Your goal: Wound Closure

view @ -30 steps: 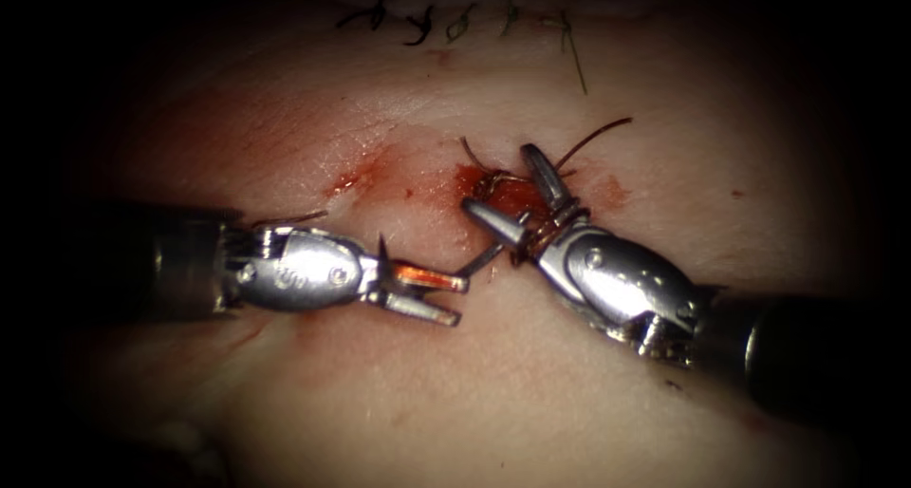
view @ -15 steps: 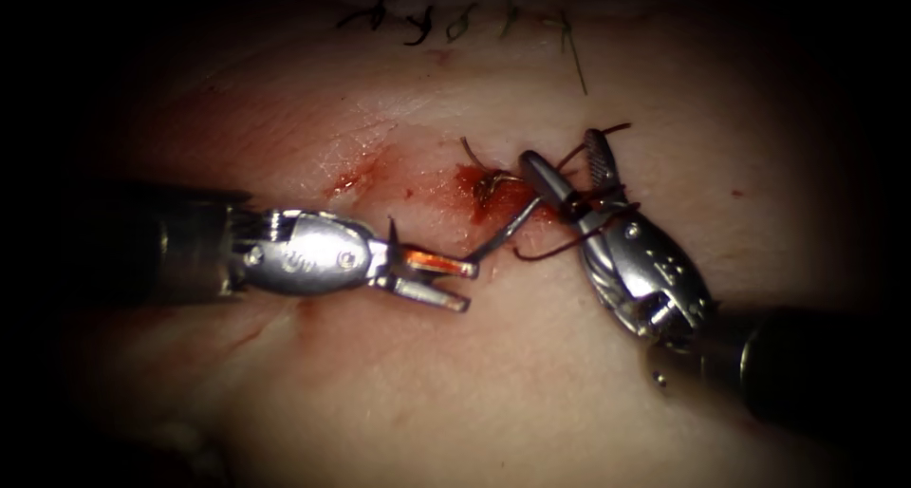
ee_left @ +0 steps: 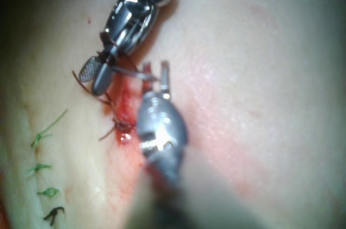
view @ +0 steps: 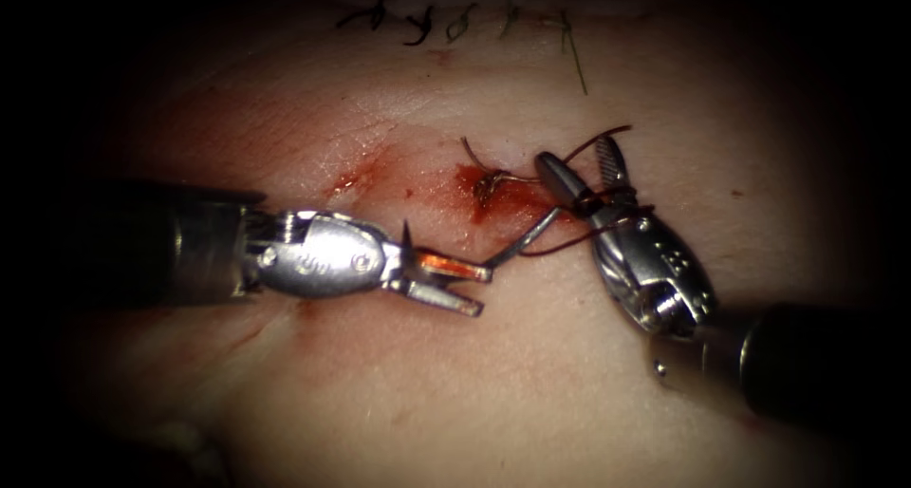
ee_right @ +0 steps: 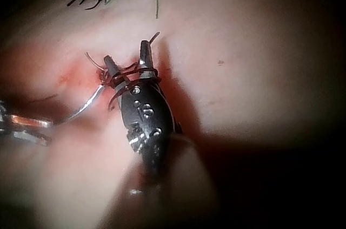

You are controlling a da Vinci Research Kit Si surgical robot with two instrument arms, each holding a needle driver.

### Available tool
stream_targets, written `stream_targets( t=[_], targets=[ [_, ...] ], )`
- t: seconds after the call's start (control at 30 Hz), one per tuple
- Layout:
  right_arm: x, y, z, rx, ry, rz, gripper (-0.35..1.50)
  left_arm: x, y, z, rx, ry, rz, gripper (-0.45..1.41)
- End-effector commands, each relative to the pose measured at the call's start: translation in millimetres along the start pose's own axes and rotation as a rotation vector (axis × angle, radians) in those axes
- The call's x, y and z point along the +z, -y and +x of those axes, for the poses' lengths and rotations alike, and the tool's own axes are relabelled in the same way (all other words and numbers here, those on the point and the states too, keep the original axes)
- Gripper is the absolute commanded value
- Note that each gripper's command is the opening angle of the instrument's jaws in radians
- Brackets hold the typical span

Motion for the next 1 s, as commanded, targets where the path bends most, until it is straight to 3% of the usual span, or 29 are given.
stream_targets(
  t=[0.03,0.43,0.8,1.0],
  targets=[
    [0.2,-0.2,-1.1,0.016,0.001,0.002,1.01,0.7,0.0,-0.6,-0.002,-0.001,0.0,-0.45],
    [1.4,-2.5,-0.2,0.059,-0.001,-0.007,1.0,1.0,0.2,-0.6,-0.002,-0.002,0.0,-0.45],
    [5.6,0.1,0.2,0.069,0.041,0.023,1.0,0.4,-0.1,-0.6,0.0,-0.005,-0.007,-0.45],
    [6.2,-0.2,-1.0,0.057,0.063,0.022,1.0,0.1,-0.4,-0.7,0.002,-0.005,-0.01,-0.45]
  ],
)
